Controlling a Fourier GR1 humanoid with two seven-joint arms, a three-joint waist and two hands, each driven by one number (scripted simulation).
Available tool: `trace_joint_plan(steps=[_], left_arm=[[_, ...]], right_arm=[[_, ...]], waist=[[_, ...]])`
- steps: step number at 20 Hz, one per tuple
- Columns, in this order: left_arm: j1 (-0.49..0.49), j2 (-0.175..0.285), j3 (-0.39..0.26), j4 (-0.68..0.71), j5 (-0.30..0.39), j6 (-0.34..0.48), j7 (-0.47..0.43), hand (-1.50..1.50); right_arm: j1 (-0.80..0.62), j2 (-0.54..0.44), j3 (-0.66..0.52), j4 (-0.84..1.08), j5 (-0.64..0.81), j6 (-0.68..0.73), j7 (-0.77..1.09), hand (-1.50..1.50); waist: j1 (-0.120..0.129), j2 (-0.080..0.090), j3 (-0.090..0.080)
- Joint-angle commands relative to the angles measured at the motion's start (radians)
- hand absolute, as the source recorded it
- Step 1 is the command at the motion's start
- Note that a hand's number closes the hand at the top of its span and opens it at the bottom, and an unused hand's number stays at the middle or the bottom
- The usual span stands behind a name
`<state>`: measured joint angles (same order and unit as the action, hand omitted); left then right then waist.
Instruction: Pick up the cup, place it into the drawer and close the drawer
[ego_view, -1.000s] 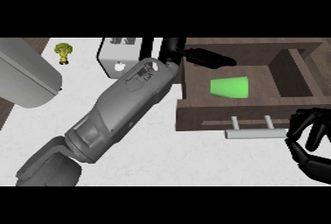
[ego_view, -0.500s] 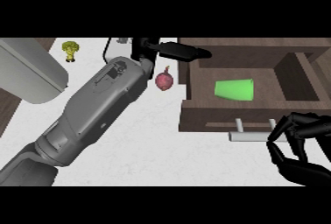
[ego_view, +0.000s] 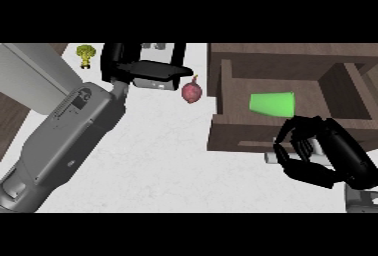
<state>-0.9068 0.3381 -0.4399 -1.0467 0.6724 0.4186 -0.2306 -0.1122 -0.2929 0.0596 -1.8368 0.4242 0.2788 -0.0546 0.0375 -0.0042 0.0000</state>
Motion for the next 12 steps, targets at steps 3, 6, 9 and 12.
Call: trace_joint_plan(steps=[3, 6, 9, 12], left_arm=[[0.138, 0.110, 0.027, -0.152, 0.020, -0.057, 0.030, -1.50], [0.241, 0.116, 0.045, -0.162, 0.010, -0.073, -0.038, -1.50], [0.275, 0.147, 0.074, -0.226, 0.026, -0.091, -0.020, -1.50], [0.312, 0.212, 0.132, -0.225, 0.052, -0.181, -0.015, -1.50]], right_arm=[[-0.088, -0.029, 0.120, 0.209, 0.275, -0.088, -0.051, 1.50], [-0.152, -0.016, 0.160, 0.313, 0.372, -0.137, -0.059, 1.50], [-0.199, 0.008, 0.200, 0.481, 0.465, -0.221, -0.121, 1.50], [-0.326, 0.049, 0.178, 0.666, 0.484, -0.250, -0.143, 1.50]], waist=[[0.027, 0.001, 0.000], [0.012, 0.007, 0.000], [0.011, 0.009, 0.001], [0.004, 0.011, 0.000]])
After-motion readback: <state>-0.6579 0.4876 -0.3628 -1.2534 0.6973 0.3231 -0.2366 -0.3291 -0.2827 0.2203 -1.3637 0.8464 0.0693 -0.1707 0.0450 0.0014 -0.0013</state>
